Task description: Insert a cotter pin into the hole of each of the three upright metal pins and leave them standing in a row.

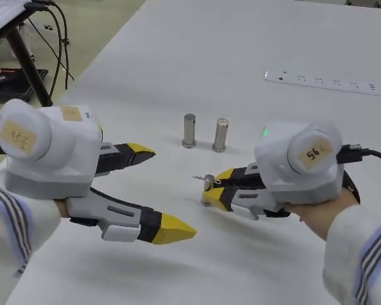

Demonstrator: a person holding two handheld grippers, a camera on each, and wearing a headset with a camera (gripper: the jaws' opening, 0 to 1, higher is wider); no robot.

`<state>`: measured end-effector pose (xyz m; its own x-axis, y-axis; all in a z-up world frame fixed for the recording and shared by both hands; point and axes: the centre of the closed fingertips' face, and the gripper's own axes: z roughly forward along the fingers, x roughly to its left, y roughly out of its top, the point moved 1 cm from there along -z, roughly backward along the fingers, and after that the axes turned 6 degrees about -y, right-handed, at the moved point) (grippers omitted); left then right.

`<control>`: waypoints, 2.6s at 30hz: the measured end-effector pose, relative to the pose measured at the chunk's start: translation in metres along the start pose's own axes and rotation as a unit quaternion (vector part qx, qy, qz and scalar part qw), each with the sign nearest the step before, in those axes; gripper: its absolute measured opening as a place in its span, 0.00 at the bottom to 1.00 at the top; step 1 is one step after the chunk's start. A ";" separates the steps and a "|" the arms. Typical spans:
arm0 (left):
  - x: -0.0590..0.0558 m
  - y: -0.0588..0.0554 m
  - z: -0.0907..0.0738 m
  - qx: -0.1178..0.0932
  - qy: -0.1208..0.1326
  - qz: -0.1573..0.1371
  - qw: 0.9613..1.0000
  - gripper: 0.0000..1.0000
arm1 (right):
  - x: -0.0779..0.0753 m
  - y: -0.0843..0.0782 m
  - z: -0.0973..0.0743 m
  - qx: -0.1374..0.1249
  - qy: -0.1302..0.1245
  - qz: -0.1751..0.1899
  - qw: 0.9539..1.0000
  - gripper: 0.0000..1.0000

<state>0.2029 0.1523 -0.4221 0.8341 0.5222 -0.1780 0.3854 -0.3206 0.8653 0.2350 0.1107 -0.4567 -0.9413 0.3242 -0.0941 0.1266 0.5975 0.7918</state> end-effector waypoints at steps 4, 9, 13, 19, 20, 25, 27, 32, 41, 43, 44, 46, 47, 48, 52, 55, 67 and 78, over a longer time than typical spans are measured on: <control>0.000 0.001 0.001 0.000 -0.002 -0.001 1.000 0.89 | -0.001 0.001 -0.001 -0.002 0.000 0.000 1.000 0.04; 0.002 0.005 0.001 -0.001 0.003 0.000 1.000 0.87 | -0.003 0.008 -0.008 -0.023 -0.012 0.014 1.000 0.12; 0.005 0.008 0.000 -0.002 0.003 0.000 1.000 0.87 | -0.009 0.013 -0.023 -0.040 -0.024 0.025 0.999 0.22; 0.018 0.025 -0.003 -0.031 0.012 -0.010 0.999 0.87 | -0.012 0.020 -0.062 -0.082 -0.052 0.088 0.991 0.40; 0.020 0.027 -0.003 -0.033 0.013 -0.010 0.999 0.87 | -0.012 0.019 -0.070 -0.083 -0.057 0.092 0.991 0.42; 0.030 0.033 -0.002 -0.036 0.023 -0.010 0.999 0.87 | -0.013 0.009 -0.101 -0.089 -0.092 0.126 0.984 0.61; 0.032 0.035 -0.002 -0.036 0.025 -0.009 0.999 0.87 | -0.013 0.002 -0.113 -0.087 -0.104 0.135 0.981 0.68; 0.040 0.038 0.000 -0.036 0.030 -0.008 0.999 0.87 | -0.009 -0.017 -0.136 -0.072 -0.120 0.172 0.975 0.79; 0.064 0.041 0.004 -0.018 0.058 0.021 0.998 0.79 | 0.009 -0.041 -0.155 -0.046 -0.145 0.218 0.964 0.91; 0.068 0.043 0.008 -0.016 0.059 0.024 0.998 0.77 | 0.013 -0.045 -0.155 -0.037 -0.145 0.216 0.965 0.93; 0.070 0.044 0.010 -0.014 0.059 0.025 0.998 0.77 | 0.015 -0.047 -0.156 -0.032 -0.146 0.217 0.965 0.94; 0.075 0.044 0.013 -0.008 0.061 0.029 0.998 0.76 | 0.017 -0.049 -0.157 -0.026 -0.143 0.217 0.965 0.96; 0.078 0.044 0.016 -0.003 0.062 0.034 0.997 0.75 | 0.020 -0.049 -0.158 -0.025 -0.142 0.218 0.965 0.96; 0.081 0.045 0.018 -0.001 0.063 0.036 0.997 0.75 | 0.020 -0.049 -0.159 -0.025 -0.141 0.218 0.965 0.96; 0.100 0.041 0.025 0.021 0.087 0.035 0.995 0.68 | 0.022 -0.049 -0.164 -0.022 -0.144 0.219 0.965 0.96; 0.106 0.042 0.033 0.017 0.085 0.029 0.996 0.65 | 0.021 -0.051 -0.167 -0.019 -0.149 0.222 0.963 0.95; 0.134 0.028 0.064 0.006 0.091 -0.042 0.995 0.33 | 0.032 -0.064 -0.171 -0.006 -0.135 0.253 0.958 0.92; 0.137 0.026 0.076 0.005 0.095 -0.045 0.994 0.11 | 0.039 -0.063 -0.169 -0.002 -0.120 0.250 0.961 0.90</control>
<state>0.3570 0.1556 -0.4591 0.7064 0.6889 -0.1625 0.4599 -0.2722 0.8452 0.1372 -0.0383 -0.4085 -0.6634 0.7304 0.1625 0.5429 0.3203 0.7763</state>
